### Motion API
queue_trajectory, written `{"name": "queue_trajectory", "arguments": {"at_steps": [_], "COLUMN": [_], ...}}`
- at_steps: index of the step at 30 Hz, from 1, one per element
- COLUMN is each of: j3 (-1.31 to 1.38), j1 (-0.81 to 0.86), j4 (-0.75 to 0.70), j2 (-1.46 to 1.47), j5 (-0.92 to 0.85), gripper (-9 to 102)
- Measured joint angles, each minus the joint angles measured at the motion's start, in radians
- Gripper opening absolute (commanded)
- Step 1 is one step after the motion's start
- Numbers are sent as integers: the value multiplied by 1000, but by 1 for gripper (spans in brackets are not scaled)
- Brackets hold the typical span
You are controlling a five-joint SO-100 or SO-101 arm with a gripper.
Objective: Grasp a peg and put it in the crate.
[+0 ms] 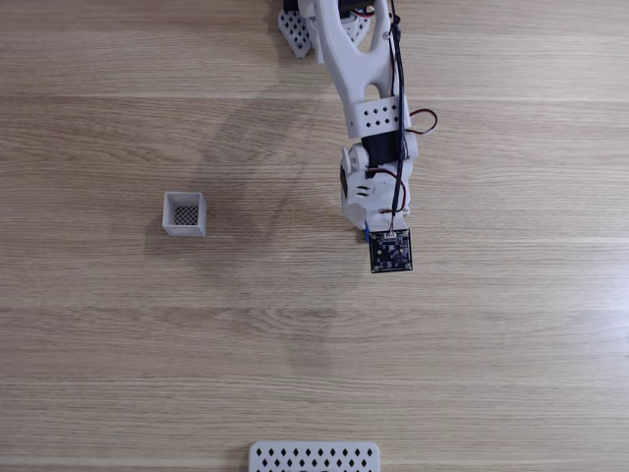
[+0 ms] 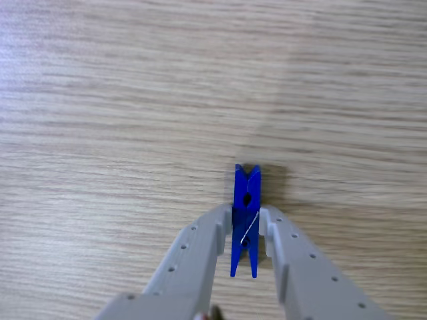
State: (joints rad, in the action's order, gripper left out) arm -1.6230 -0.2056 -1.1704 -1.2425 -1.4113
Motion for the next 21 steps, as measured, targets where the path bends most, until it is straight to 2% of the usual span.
{"name": "queue_trajectory", "arguments": {"at_steps": [3, 6, 13, 21], "j3": [-23, -104, -414, -770], "j1": [5, 18, 147, 437], "j4": [80, 222, 701, 1190], "j2": [-32, -118, -419, -822], "j5": [0, 0, 0, 2], "gripper": [-1, -1, -1, -1]}}
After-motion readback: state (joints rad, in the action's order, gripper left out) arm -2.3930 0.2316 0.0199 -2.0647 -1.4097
